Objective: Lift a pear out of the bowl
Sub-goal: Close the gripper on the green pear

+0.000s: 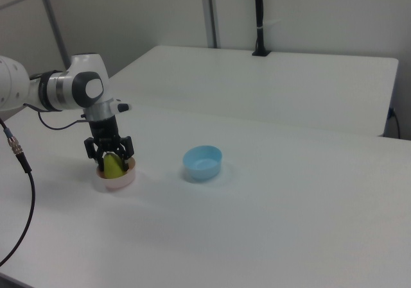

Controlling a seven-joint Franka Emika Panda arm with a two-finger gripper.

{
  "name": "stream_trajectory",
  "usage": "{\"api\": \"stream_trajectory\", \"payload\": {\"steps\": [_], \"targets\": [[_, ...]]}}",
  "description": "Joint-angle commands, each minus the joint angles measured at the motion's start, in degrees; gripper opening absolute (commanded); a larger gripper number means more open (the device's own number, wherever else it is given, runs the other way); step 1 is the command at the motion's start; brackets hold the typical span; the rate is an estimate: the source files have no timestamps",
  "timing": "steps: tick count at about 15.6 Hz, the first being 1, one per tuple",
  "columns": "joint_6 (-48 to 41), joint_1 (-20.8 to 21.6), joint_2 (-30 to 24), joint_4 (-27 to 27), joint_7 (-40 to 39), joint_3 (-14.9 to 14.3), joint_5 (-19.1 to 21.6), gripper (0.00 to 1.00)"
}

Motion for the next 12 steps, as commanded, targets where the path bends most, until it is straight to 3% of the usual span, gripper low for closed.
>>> {"api": "stream_trajectory", "payload": {"steps": [1, 3, 8, 12], "targets": [[1.8, 0.6, 0.0, -0.5, -3.6, -0.4, -0.5, 0.45], [1.7, 0.5, -0.1, -0.4, -3.6, -0.4, -0.2, 0.32], [-1.1, -0.2, -5.0, -0.4, -3.7, -0.4, 0.1, 0.32], [-8.9, -4.1, -11.5, -0.5, -9.0, -0.4, 1.9, 0.32]]}}
